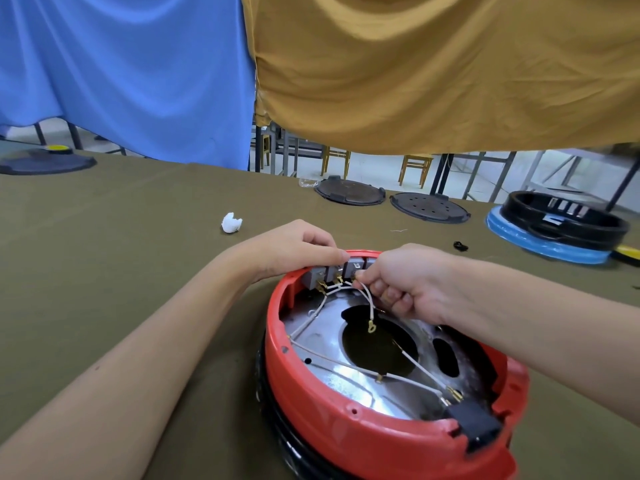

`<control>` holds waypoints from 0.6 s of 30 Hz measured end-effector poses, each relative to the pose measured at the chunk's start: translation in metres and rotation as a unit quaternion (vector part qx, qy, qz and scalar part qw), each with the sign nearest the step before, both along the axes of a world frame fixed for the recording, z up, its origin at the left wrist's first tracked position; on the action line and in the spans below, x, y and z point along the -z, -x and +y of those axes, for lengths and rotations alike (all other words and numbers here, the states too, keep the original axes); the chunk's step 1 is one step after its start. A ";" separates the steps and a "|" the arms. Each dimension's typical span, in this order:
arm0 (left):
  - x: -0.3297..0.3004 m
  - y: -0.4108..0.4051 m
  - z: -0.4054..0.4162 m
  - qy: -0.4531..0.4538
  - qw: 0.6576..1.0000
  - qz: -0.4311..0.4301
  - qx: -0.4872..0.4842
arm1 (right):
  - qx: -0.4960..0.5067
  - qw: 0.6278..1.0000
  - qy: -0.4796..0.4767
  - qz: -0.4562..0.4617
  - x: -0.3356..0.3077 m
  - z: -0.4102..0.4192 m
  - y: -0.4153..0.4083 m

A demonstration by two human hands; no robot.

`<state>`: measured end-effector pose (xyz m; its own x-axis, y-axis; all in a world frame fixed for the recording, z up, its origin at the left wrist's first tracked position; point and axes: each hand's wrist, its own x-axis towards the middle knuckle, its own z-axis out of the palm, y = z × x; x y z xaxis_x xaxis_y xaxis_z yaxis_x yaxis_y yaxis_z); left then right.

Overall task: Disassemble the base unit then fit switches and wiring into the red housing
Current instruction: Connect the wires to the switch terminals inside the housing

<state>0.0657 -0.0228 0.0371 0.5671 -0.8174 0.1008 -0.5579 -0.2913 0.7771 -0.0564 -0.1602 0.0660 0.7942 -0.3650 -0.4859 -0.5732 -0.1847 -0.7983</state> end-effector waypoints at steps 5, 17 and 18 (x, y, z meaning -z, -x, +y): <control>-0.004 0.004 0.002 -0.007 1.000 0.005 -0.005 | -0.014 1.000 0.003 0.001 -0.007 -0.003 0.009; -0.004 0.006 0.000 -0.002 1.000 0.010 0.021 | -0.009 1.000 0.012 0.017 -0.011 -0.020 0.021; -0.004 0.006 0.000 -0.002 1.000 0.011 0.022 | -0.011 1.000 0.015 0.018 -0.011 -0.019 0.020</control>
